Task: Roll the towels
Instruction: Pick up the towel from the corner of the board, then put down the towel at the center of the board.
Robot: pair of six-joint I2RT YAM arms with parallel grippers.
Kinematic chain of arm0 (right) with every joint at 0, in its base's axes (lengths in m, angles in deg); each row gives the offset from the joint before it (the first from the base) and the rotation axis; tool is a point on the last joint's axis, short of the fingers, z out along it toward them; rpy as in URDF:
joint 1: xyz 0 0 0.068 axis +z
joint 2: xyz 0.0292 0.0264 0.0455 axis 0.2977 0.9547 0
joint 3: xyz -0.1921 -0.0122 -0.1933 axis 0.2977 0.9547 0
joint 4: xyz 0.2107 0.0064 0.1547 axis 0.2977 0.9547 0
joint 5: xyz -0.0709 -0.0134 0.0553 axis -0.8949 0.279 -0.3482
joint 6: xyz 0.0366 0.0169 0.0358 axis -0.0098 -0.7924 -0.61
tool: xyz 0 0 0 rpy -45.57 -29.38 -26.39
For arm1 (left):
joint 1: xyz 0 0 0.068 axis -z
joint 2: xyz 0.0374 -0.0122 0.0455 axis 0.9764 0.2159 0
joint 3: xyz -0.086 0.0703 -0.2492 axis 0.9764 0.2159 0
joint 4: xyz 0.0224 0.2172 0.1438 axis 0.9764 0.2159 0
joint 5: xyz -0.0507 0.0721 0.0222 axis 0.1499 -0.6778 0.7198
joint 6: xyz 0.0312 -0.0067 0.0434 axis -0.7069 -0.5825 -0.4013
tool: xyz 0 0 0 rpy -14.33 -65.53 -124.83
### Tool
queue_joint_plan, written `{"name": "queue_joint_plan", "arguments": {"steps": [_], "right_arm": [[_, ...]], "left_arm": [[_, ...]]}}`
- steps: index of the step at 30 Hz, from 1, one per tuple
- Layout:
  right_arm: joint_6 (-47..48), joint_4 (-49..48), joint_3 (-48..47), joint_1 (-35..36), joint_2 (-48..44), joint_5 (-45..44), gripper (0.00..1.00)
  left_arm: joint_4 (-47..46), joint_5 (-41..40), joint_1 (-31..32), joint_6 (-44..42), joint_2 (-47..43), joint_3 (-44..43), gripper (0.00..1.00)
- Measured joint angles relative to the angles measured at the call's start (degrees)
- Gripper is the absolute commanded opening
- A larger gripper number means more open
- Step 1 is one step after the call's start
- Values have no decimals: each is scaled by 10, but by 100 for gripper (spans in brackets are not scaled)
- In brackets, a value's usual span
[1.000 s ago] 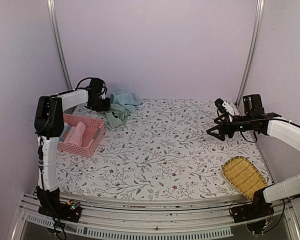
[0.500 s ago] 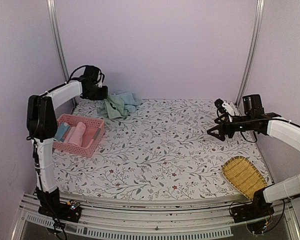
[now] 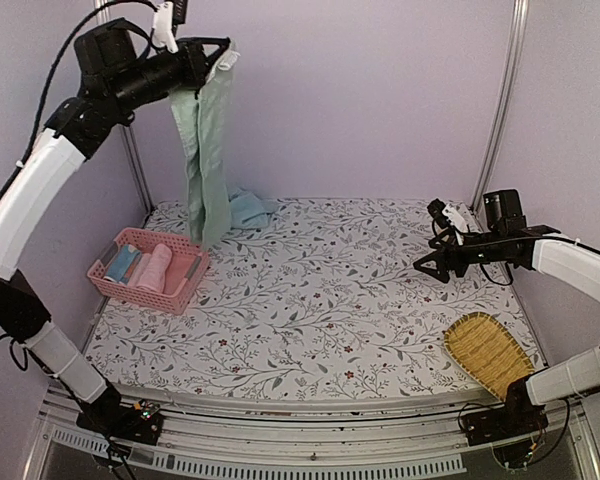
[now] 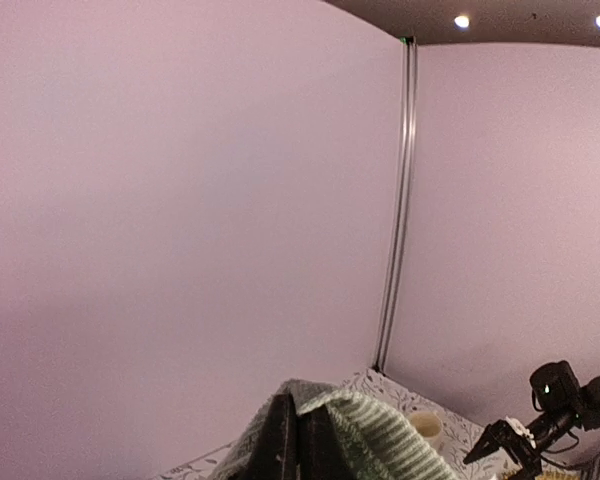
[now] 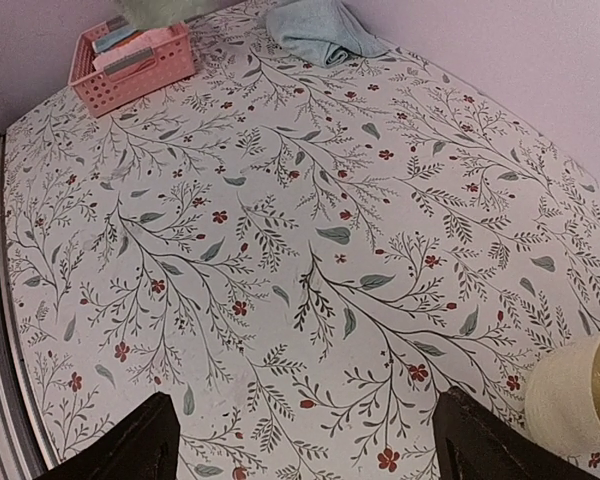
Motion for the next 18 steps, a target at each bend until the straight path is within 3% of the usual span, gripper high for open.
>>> {"name": "queue_joint_plan", "arguments": {"steps": [3, 11, 14, 18], "right_arm": [[0, 0, 0, 0, 0, -1, 90], [-1, 0, 0, 0, 1, -4, 90], [-1, 0, 0, 0, 5, -5, 90], [0, 0, 0, 0, 6, -6, 86]], "left_arm": [[4, 42, 38, -2, 36, 30, 0], [79, 146, 165, -2, 249, 85, 0], [117, 179, 187, 0, 331, 49, 25], [171, 168, 208, -17, 386, 19, 49]]}}
